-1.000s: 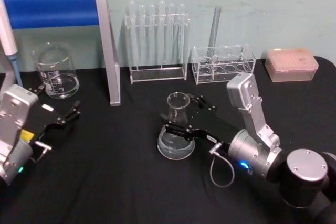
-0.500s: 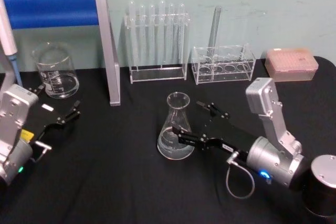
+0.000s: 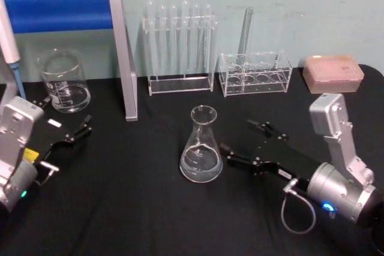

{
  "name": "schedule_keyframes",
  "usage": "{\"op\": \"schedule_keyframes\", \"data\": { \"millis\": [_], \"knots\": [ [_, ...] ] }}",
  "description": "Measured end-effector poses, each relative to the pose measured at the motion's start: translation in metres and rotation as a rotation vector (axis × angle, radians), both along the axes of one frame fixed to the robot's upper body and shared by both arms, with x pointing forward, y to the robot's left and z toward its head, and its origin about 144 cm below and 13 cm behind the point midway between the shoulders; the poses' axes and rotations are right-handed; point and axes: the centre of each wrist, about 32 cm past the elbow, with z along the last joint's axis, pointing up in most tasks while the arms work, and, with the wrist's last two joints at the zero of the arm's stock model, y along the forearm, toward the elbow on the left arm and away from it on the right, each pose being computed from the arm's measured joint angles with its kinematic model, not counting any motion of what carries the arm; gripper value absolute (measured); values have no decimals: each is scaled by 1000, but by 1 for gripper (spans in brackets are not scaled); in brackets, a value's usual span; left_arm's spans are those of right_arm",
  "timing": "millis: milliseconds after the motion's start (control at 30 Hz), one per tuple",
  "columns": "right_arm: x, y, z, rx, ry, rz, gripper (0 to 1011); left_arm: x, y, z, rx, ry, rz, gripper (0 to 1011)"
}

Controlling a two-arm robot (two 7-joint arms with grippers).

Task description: Grasp the erlenmeyer flask with one hand, shake it three times, then place it back.

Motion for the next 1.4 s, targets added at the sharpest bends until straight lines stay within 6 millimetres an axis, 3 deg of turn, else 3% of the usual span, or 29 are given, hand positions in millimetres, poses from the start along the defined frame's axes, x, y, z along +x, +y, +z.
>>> {"op": "schedule_keyframes", "data": {
  "millis": [267,567,967,1400],
  "knots": [
    [3,-12,1,-10,-32,-139,1002,0,0,0,0,0,0,1001],
    [23,-16,-2,-36,-106,-313,1002,0,0,0,0,0,0,1001],
    [56,-1,-21,-140,-207,-462,1003,0,0,0,0,0,0,1001],
    [61,9,-32,-199,-228,-461,1002,0,0,0,0,0,0,1001]
  ]
}}
